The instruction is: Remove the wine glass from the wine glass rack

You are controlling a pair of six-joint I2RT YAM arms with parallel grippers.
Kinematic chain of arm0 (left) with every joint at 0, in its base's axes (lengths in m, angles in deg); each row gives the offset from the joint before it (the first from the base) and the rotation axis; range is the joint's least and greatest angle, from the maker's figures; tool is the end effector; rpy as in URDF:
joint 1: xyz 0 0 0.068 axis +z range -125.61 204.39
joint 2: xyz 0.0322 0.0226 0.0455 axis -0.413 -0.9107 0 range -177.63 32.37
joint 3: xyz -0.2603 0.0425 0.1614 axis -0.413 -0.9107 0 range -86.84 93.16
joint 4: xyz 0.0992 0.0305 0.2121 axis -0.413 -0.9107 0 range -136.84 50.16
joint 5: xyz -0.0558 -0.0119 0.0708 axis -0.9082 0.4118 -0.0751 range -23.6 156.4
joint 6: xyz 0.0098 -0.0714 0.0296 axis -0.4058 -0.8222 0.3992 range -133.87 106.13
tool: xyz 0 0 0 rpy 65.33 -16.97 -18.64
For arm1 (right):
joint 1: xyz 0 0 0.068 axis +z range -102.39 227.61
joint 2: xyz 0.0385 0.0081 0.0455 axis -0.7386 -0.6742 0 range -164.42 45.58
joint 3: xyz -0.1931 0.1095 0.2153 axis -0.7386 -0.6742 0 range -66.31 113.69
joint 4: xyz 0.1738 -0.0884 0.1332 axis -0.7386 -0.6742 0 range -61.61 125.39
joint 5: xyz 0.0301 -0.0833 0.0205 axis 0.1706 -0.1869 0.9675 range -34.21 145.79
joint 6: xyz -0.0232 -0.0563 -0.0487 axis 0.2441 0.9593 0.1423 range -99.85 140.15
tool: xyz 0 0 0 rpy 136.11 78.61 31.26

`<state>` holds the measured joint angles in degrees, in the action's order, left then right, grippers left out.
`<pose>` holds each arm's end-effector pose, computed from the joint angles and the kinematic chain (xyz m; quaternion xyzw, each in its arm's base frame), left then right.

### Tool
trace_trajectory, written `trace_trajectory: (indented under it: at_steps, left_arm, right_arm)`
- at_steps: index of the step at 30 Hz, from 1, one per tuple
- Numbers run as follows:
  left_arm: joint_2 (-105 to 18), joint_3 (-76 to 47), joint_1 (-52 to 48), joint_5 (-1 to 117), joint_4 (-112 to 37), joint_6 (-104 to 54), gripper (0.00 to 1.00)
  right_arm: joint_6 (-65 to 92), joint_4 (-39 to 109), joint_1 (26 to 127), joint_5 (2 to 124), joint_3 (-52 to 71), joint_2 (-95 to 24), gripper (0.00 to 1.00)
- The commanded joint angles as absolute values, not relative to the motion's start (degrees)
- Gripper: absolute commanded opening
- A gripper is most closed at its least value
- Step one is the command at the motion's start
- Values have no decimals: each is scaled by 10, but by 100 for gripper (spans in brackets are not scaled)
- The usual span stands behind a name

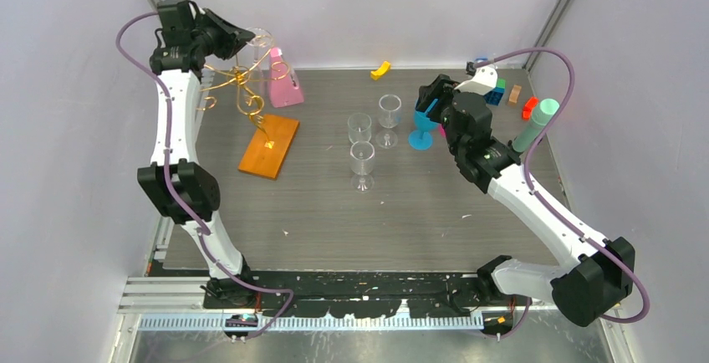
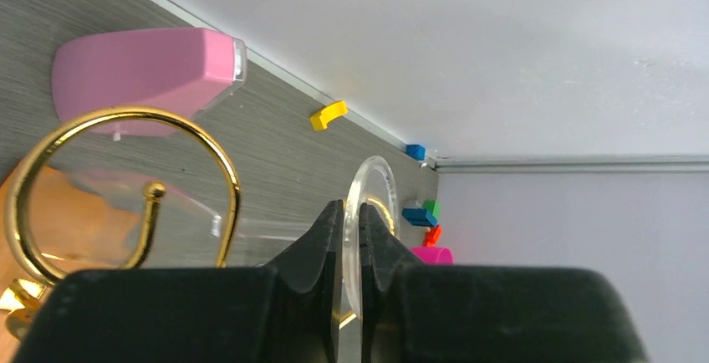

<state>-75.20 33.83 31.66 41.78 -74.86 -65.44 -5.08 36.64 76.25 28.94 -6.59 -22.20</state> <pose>0.4343 0.0274 0.4584 -0.2938 0.7638 -0.3698 0.4399 0.2448 0.0993 0.4056 0.1325 0.7317 0.1377 0.6543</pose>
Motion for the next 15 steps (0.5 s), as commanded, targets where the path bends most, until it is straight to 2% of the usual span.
trace_trajectory:
  at_steps: [1,7,15]
  left_arm:
    - [-712,341,321,415,-730,-641,2]
    - [-714,349,321,396,-707,-665,0]
    - [-712,297,321,316,-573,-755,0]
  right_arm:
    - [-55,392,760,288,-45,-213,66]
    - [-61,387,760,291,-48,-207,66]
    - [-62,386,760,290,-55,-200,66]
